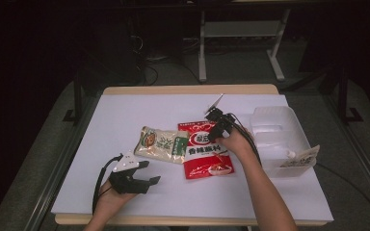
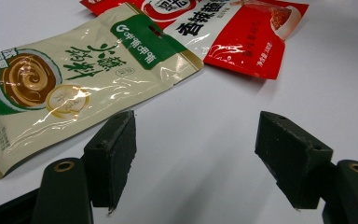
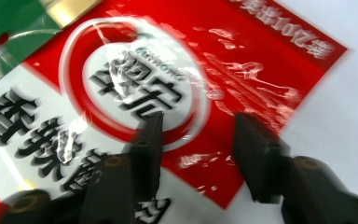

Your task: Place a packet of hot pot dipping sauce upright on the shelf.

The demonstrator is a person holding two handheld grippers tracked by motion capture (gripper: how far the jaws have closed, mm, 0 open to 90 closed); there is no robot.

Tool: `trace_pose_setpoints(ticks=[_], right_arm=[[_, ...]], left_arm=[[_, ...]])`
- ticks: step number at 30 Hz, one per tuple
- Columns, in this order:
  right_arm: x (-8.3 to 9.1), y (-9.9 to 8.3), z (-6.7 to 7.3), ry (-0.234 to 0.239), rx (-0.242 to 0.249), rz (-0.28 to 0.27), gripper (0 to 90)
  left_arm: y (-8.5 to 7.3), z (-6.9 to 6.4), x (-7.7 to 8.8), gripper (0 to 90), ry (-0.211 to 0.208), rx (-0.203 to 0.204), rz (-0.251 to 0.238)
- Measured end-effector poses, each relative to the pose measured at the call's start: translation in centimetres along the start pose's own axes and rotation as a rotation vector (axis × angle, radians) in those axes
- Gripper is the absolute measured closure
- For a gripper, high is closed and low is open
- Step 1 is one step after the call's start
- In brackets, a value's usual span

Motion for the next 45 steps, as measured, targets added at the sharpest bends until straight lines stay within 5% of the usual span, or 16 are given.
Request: trace_pose_setpoints(ticks=[3, 6, 9, 11, 16, 21, 24, 33, 38, 45], right_arm=[[0.6, 0.8, -1.4, -0.028, -0.006, -0.078, 48.3], [0.5, 1.5, -2.9, -0.003, -0.049, -0.143, 44.0], [-0.4, 2.3, -4.0, 0.001, -0.090, -0.042, 35.7], [-0.1, 3.1, -4.2, 0.021, -0.086, -0.074, 33.3], [-0.8, 4.1, -5.2, 0.051, -0.041, -0.037, 28.9], [-1.6, 4.0, -5.2, 0.103, 0.031, -0.018, 31.8], [-1.2, 3.7, -5.0, 0.155, 0.044, 0.006, 41.2], [0.1, 3.3, -3.6, 0.144, 0.141, 0.031, 59.1], [-0.5, 3.3, -3.5, 0.074, 0.196, 0.044, 76.4], [-1.2, 4.0, -3.3, 0.101, 0.162, 0.014, 54.7]], left_arm=[[0.0, 0.2, 0.1, 28.7, 0.007, -0.003, -0.001], [0.1, 0.3, 0.1, 28.6, 0.003, 0.009, -0.010], [0.0, 0.2, 0.1, 28.4, -0.002, -0.001, -0.002], [0.0, 0.2, 0.1, 28.4, -0.002, -0.007, 0.000], [0.1, 0.3, 0.2, 28.4, -0.006, -0.008, -0.006], [0.1, 0.3, 0.5, 28.4, -0.002, -0.005, -0.013], [0.1, 0.4, 0.5, 28.4, -0.001, 0.000, -0.012], [0.1, 0.4, 0.4, 28.2, 0.001, -0.003, -0.009], [0.1, 0.4, 0.3, 28.1, 0.000, -0.001, -0.009], [0.1, 0.5, 0.3, 28.1, 0.001, 0.003, -0.014]])
Point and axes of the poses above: each handheld gripper's, and its own axes: x roughly backward along the jaws, y roughly out of its top, z roughly to its left, the point moved 7 cm from there along -x, roughly forward along the jaws, and after that the axes turned 7 degrees about -y, right-handed, at the moved point
